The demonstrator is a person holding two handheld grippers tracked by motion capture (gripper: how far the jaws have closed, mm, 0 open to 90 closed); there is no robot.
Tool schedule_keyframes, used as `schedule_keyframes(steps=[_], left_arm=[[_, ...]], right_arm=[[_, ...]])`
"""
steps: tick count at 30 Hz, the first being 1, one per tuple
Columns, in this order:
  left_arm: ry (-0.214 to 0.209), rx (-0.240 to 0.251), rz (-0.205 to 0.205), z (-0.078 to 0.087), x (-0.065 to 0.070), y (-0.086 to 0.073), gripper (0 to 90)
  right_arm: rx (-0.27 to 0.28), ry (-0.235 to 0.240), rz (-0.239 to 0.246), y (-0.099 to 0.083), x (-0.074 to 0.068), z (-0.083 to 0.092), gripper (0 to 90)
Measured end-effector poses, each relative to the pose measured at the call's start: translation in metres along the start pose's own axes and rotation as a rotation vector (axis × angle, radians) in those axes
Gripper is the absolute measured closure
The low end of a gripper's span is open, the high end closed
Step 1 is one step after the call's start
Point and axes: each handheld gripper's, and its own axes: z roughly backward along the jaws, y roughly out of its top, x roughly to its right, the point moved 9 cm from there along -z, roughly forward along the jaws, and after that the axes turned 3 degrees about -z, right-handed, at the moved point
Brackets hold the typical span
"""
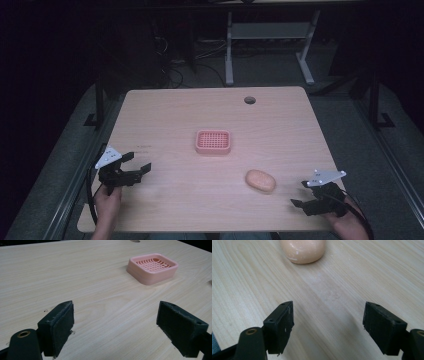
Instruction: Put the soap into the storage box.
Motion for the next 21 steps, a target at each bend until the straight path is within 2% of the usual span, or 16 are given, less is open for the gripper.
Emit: schedule_keyframes(steps=[16, 21], left_arm=[[-0.004, 0.001, 0.001, 0.001, 0.002, 0.000, 14.2], [-0.006, -0.001, 0.006, 0.001, 0.002, -0.001, 14.2]], right_arm=[[-0.011, 0.012, 0.033, 0.008, -0.008, -0.001, 24.2], [-0.023, 0.034, 0.052, 0.017, -0.011, -0.002, 24.2]])
